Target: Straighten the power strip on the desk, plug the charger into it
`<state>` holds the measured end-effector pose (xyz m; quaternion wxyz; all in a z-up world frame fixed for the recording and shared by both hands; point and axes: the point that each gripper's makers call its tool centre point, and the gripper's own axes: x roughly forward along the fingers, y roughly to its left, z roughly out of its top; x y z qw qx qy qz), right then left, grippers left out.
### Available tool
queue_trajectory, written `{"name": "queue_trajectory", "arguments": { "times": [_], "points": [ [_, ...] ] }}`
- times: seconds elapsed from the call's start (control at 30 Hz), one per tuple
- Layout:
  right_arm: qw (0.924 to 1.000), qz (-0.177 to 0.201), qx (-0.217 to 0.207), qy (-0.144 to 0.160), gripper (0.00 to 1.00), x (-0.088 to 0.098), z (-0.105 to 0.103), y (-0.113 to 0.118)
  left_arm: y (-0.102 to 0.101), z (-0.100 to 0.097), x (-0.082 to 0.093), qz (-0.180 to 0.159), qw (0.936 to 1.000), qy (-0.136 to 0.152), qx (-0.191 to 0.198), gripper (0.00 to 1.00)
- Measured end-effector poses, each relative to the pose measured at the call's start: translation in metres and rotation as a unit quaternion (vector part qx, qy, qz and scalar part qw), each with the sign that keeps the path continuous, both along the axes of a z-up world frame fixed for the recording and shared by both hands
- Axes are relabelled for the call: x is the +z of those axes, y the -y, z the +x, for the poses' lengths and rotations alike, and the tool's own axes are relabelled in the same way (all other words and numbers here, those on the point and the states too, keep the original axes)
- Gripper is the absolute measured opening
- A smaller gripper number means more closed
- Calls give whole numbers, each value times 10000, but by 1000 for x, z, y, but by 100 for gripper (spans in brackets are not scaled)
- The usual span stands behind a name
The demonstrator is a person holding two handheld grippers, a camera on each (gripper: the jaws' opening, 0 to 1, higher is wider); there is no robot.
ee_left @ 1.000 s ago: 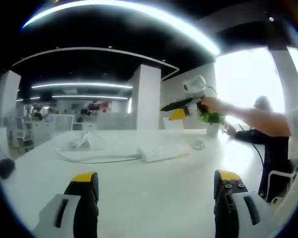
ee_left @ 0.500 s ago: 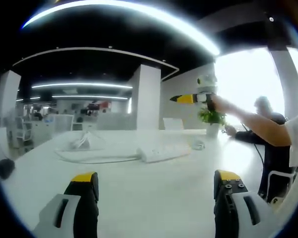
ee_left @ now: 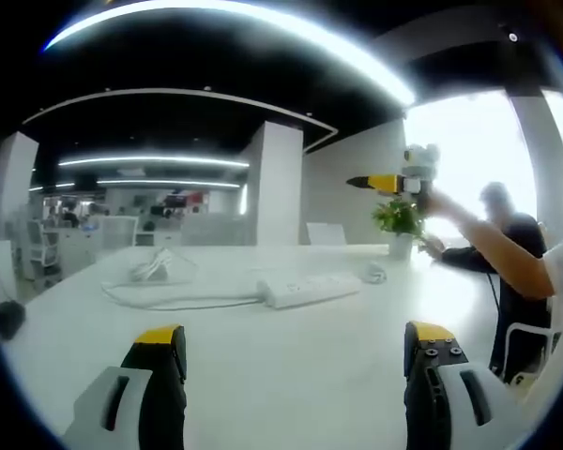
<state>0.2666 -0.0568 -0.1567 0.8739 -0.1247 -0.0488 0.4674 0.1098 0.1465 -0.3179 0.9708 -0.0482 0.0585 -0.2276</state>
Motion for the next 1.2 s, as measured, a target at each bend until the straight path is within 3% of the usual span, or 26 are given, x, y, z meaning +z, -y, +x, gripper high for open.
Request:
{"name": "queue_trajectory", "arguments": {
  "times": [0.27,0.5,0.8,1.2],
  "points": [
    [9990,309,-276,190,100,3,-24,29,2,0,0,15,10000,0,-13,99],
    [9984,296,-413,241,100,-3,-38,43,5,2,-1,21,10000,-18,-65,99],
    [9960,491,-703,231,98,-24,-49,64,5,3,-5,25,9999,-71,-97,99],
    [9935,664,-924,-20,100,-64,-64,78,11,6,-9,-1,9998,-108,-152,99]
  ]
}}
